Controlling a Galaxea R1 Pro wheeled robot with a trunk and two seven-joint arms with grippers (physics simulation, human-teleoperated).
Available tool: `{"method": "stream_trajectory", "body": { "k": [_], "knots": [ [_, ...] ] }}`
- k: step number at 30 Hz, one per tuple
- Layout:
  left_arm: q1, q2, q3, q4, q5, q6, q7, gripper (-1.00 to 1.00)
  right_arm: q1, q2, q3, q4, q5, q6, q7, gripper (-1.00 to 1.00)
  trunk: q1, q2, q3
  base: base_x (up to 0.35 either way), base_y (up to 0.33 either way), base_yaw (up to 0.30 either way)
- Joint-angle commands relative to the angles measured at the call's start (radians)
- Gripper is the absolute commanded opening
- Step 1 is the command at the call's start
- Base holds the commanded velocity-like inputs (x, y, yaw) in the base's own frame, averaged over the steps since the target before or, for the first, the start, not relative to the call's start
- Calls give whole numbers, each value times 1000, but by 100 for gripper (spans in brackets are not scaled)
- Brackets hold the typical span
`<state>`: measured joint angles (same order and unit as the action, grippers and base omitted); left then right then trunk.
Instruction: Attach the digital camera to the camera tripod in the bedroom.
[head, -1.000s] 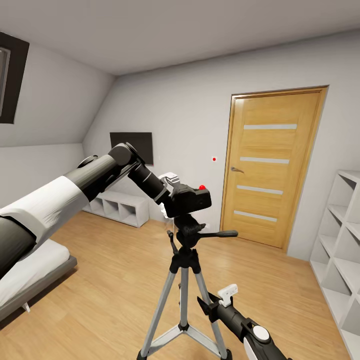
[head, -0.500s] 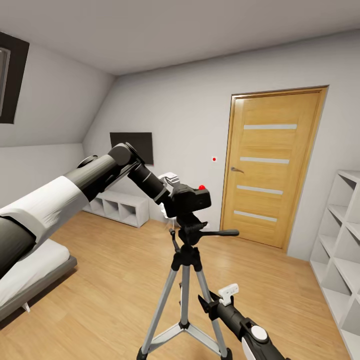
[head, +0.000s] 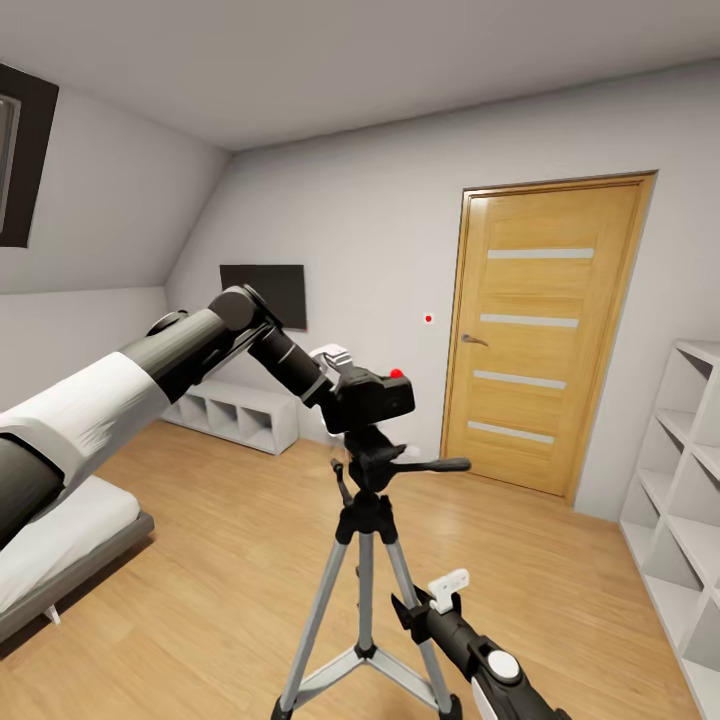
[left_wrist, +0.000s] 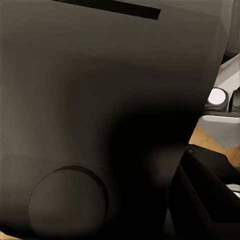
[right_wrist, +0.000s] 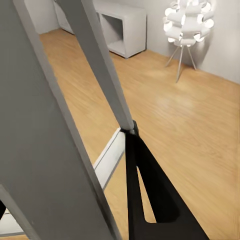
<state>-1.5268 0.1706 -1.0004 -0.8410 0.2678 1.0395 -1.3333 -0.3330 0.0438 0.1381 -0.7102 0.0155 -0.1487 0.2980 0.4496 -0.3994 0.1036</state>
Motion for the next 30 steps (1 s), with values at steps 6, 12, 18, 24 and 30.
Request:
{"method": "stream_trajectory", "body": {
  "k": [6, 12, 18, 24, 30],
  "knots": [
    [-2, 10, -2, -3, 2, 8, -3, -100, -12, 3, 9, 18, 5, -3, -10, -100, 0, -1, -1, 0, 0, 0],
    [-5, 26, 0, -12, 3, 8, -3, -100, -15, 7, 10, 25, 6, -3, -12, -100, 0, -1, -1, 0, 0, 0],
    [-5, 34, 0, -30, 4, 8, -3, -100, -15, 8, 11, 29, 6, -4, -13, -100, 0, -1, -1, 0, 0, 0],
    [-7, 39, 3, -34, 4, 8, -3, -100, -15, 8, 11, 37, 6, -9, -16, -100, 0, -1, -1, 0, 0, 0],
    [-8, 49, 14, -51, 5, 8, -4, -100, -17, 8, 11, 42, 6, -11, -23, -100, 0, -1, -1, 0, 0, 0]
  ]
}}
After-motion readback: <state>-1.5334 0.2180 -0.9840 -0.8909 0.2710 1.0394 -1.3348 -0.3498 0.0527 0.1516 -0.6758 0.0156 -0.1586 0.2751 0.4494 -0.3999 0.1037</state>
